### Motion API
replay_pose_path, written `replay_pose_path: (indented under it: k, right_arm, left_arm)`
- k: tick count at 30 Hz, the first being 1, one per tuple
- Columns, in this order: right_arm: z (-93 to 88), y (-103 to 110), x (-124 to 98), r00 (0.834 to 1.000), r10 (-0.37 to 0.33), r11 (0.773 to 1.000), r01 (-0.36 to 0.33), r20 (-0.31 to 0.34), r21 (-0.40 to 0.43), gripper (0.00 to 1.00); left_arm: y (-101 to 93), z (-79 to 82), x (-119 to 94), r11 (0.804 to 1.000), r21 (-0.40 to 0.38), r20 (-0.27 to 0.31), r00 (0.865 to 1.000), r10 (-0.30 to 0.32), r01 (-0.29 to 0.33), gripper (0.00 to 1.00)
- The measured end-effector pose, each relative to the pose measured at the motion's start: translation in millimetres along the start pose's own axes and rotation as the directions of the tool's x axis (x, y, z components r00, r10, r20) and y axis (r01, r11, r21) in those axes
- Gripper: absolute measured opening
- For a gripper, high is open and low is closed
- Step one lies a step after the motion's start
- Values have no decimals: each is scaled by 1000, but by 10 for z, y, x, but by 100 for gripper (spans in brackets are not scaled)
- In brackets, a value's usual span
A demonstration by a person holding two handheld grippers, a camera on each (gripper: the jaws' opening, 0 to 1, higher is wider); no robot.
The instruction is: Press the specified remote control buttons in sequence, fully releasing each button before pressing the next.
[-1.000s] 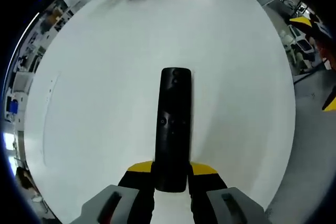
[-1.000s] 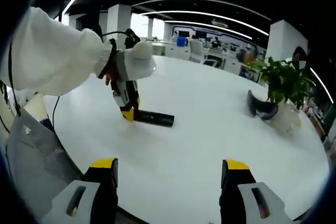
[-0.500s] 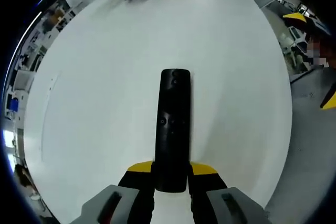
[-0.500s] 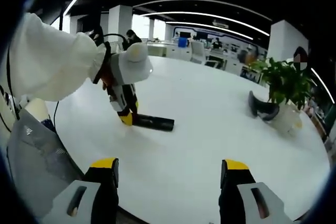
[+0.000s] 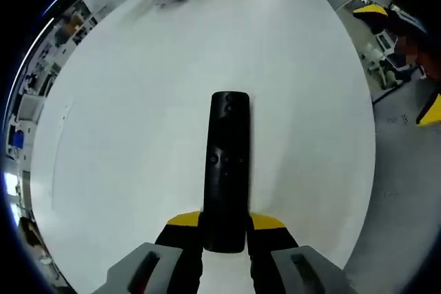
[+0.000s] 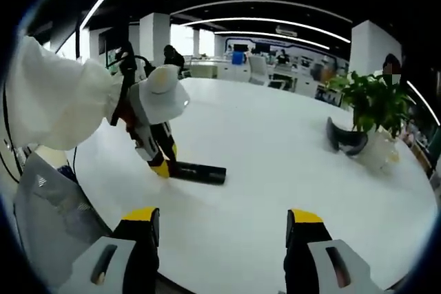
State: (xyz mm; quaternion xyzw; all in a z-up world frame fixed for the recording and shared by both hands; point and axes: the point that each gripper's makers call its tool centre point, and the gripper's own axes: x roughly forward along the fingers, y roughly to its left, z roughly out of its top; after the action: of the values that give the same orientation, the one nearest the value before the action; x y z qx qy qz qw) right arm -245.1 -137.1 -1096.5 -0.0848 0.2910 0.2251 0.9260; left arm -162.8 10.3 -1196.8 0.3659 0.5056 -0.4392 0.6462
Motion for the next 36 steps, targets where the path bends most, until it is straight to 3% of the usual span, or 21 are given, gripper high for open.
replay_pose_path:
  k: [10,17,24,30,36]
  right_arm:
    - [7,64,0,999,51,998,-50,-13,33,66]
    - [8,171,32,990,134,990,-131,-43,50,44]
    - [36,188,59,988,145,989,-143,-50,37,39]
    - [53,246,86,980,185,982,-182,-71,57,21]
    - [48,291,141,974,205,979,-202,-94,35,15]
  left_arm:
    - [-132,-28,-14,1000,7,27,1000,1,-1,24]
    - [-266,-51,-26,999,33,39,999,-8,7,24]
    - [-348,-61,-35,999,42,48,999,-16,14,24]
    - [-460,-77,-42,997,77,55,998,-26,21,23]
    - [-564,-84,-40,995,96,42,999,-31,27,23]
